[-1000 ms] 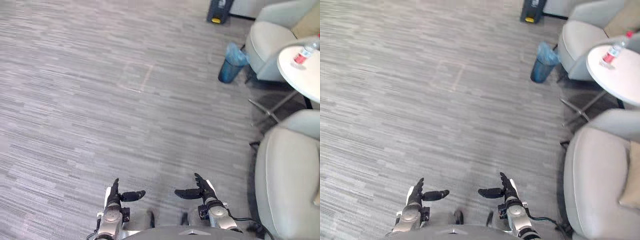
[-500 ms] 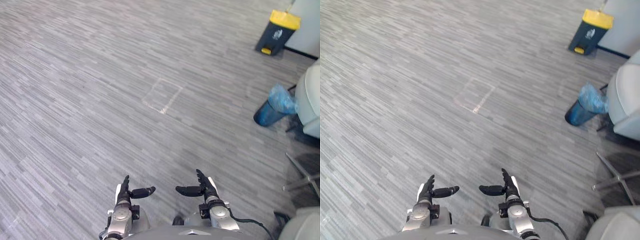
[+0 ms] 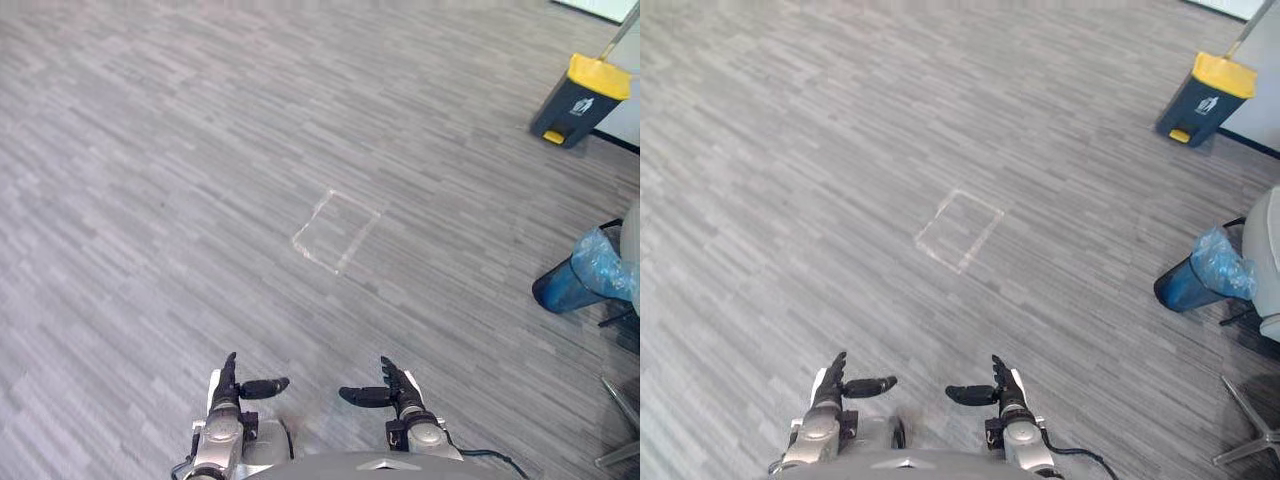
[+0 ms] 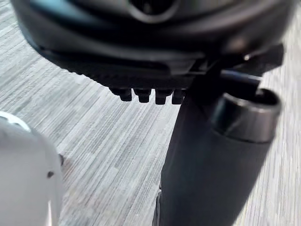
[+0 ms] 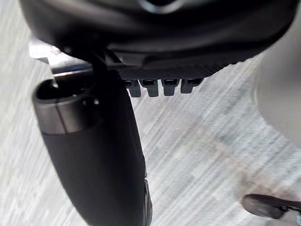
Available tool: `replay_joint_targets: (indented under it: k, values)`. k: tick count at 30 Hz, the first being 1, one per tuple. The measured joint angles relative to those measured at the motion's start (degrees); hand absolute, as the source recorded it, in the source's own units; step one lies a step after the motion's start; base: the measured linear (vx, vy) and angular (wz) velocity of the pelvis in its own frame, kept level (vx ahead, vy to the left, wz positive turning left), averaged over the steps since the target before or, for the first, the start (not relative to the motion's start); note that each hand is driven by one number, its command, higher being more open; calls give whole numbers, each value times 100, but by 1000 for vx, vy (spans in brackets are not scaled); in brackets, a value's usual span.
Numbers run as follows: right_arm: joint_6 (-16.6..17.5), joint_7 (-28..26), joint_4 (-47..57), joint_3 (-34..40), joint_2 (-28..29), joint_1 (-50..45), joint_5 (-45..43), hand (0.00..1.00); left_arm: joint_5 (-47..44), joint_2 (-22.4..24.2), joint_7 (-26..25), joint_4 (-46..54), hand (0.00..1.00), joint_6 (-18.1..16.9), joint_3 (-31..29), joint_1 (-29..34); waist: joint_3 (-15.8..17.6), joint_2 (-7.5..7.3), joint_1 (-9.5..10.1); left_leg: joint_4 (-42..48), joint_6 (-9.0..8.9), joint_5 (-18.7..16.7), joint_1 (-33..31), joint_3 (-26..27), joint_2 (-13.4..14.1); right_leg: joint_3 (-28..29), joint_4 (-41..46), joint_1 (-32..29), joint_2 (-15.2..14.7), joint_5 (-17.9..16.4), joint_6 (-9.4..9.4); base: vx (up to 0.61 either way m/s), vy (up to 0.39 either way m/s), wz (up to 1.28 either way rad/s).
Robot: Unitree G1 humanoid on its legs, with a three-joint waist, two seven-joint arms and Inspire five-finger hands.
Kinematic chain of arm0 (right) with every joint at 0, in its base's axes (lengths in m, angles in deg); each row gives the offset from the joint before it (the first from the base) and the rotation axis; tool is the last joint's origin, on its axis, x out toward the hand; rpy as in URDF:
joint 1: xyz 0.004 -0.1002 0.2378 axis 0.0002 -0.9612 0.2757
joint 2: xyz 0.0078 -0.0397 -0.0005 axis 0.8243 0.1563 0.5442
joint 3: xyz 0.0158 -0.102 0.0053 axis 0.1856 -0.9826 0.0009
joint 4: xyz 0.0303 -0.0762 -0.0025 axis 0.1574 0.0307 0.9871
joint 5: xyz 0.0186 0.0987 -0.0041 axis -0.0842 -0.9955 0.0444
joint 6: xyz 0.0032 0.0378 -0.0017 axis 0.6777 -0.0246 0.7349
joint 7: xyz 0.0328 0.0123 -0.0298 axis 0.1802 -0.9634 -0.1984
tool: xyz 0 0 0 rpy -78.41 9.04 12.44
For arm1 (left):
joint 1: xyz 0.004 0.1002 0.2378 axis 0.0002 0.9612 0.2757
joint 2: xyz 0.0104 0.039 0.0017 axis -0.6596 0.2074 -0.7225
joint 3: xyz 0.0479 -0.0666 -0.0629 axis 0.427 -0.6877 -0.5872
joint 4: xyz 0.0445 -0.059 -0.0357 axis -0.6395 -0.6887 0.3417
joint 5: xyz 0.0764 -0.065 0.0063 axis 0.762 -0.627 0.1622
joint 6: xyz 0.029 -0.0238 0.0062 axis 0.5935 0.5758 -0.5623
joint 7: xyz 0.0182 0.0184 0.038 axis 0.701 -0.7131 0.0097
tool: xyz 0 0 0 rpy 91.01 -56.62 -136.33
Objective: Organize the slippers on the shoe rack
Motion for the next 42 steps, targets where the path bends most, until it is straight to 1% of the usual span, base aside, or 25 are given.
replay_joint_targets:
  k: [2,3,4,5,6,7,8,10,12,15,17,20,21,22,23,24,26,28,29,30,33,36,37,39,42]
  values:
    - [64,-4,11,-47,1,56,1,100,7,1,14,-50,100,0,30,-9,2,-4,-44,-101,-3,-1,213,42,106,-174,-821,-349,232,-127,64,507,-109,7]
    - [124,-5,26,-88,6,102,-2,100,10,11,41,-71,100,0,69,-8,-10,-110,-96,-169,-57,-36,418,40,117,-286,-2191,-570,361,67,229,669,-205,29]
    - [149,-6,44,-98,-6,69,-11,100,26,5,81,-110,100,1,131,-6,-27,-204,-156,-253,-285,-179,651,15,55,-335,-3338,-550,424,1138,98,722,-208,33]
    - [137,-5,-53,-89,-79,163,-5,100,54,119,113,-254,100,22,164,-45,-15,-8,-190,-345,-305,-244,795,-125,256,-490,-3411,-343,639,1116,-140,595,-158,10]
    - [103,6,-112,-47,-59,281,-5,100,58,156,159,-256,100,17,167,-74,-31,-37,-119,-463,-229,-155,777,-398,104,-393,-3279,-399,642,988,-233,510,-118,-18]
    - [92,13,-146,27,-62,353,-5,100,58,196,186,-256,100,12,169,-91,-24,-51,-117,-552,-201,46,802,-492,-40,-330,-3105,-433,627,793,-268,434,-115,-19]
    - [56,25,-114,153,-82,302,-5,100,62,276,202,-243,100,18,196,-87,-36,-49,-142,-266,-347,195,879,-493,-27,-350,-2802,-332,553,364,-275,501,-165,2]
    - [-6,31,13,207,-91,120,-7,100,62,361,215,-201,100,18,181,-92,-31,-30,-170,719,-373,193,576,-781,44,-504,-2896,6,558,96,-238,450,-180,33]
    - [-57,29,387,168,-148,-200,-16,100,62,505,211,70,100,3,-56,24,-133,231,-158,3853,-1297,735,-805,-1240,456,-616,-3462,715,923,-44,-275,423,-118,22]
    - [-93,35,383,150,-27,-222,-37,100,55,520,203,331,100,5,-250,29,-118,245,-45,5370,-1012,370,-1782,-1027,725,-492,-3853,1452,1155,-192,-385,323,-51,-25]
    - [-90,29,374,145,71,-192,-65,100,53,462,167,495,100,-33,-305,14,-184,73,180,4514,-596,-54,-2284,-597,658,-20,-4237,1861,1126,-147,-303,541,-11,-104]
    - [-85,39,368,181,132,-42,-68,100,52,462,151,533,100,-38,-309,-40,-98,29,236,2542,-511,-175,-2525,-876,240,630,-4454,2236,964,-136,-255,507,157,-129]
    - [-70,42,289,205,47,-41,-60,100,47,460,121,493,100,-77,-290,-28,-125,115,245,1015,-582,623,-2417,-1426,-64,1014,-4422,2389,840,-203,-28,615,318,-136]
    - [-64,42,224,199,-13,-57,-54,100,30,473,119,467,100,-84,-279,-12,-137,141,264,956,-621,1114,-2350,-1497,-99,1174,-4397,2437,857,-258,78,522,273,-115]
    - [-81,45,72,199,56,-4,-33,100,35,353,121,346,100,-95,-235,-94,-168,-48,210,1057,-521,981,-2278,-1360,-201,1304,-4358,2469,664,-285,124,522,238,-47]
    - [-102,39,-40,212,74,-40,-16,100,35,247,110,240,100,-91,-161,-149,-256,-174,99,1056,-401,810,-2216,-1269,-282,1413,-4106,2327,517,-112,356,618,283,-29]
    - [-111,44,-132,284,59,-132,-9,100,35,204,145,101,100,-52,-21,-125,-273,-215,69,1024,-233,535,-1889,-1014,-360,1475,-3291,2083,366,139,561,540,274,-40]
    - [-137,34,-293,319,13,-40,2,100,35,157,132,5,100,-7,4,-51,-156,-121,65,478,-58,395,-894,-620,-408,1274,-1384,1501,23,821,830,464,254,-76]
    - [-115,31,-317,306,8,-8,12,100,35,133,125,-45,100,-3,32,-37,-129,-79,56,334,-27,376,-609,-533,-406,1079,-837,1314,-106,664,684,430,207,-69]
    - [-93,27,-328,240,3,38,25,100,36,107,105,-141,100,-3,34,-30,-122,2,29,31,-9,365,-167,-433,-351,623,-246,975,-226,317,329,326,123,-39]
    - [-45,2,-334,126,38,91,97,100,36,56,81,-162,100,-6,32,-10,-125,61,29,-330,-21,357,204,-319,-160,96,-471,328,-37,-71,175,234,9,-21]
    - [-25,2,-360,76,52,214,107,100,40,7,130,-303,100,24,26,47,-117,-31,-28,-486,-231,200,406,-197,-108,-429,-2385,-182,133,206,282,364,-117,-17]
    - [9,2,-459,85,-59,249,127,100,35,-41,165,-444,100,62,-7,-8,-113,-2,-16,-560,-369,58,568,-239,-117,-443,-3159,-74,320,773,-54,297,-144,-28]
    - [-6,10,-480,200,-146,272,166,100,60,116,161,-483,100,49,-22,2,-166,228,-4,-566,-357,52,572,-246,24,-266,-3283,-78,587,648,-116,264,-135,-50]
    - [-86,40,-435,546,-146,237,163,100,131,200,243,-472,100,69,-72,-18,-156,222,-81,877,-468,2,216,-456,210,-229,-3393,299,706,287,-134,334,-179,-18]
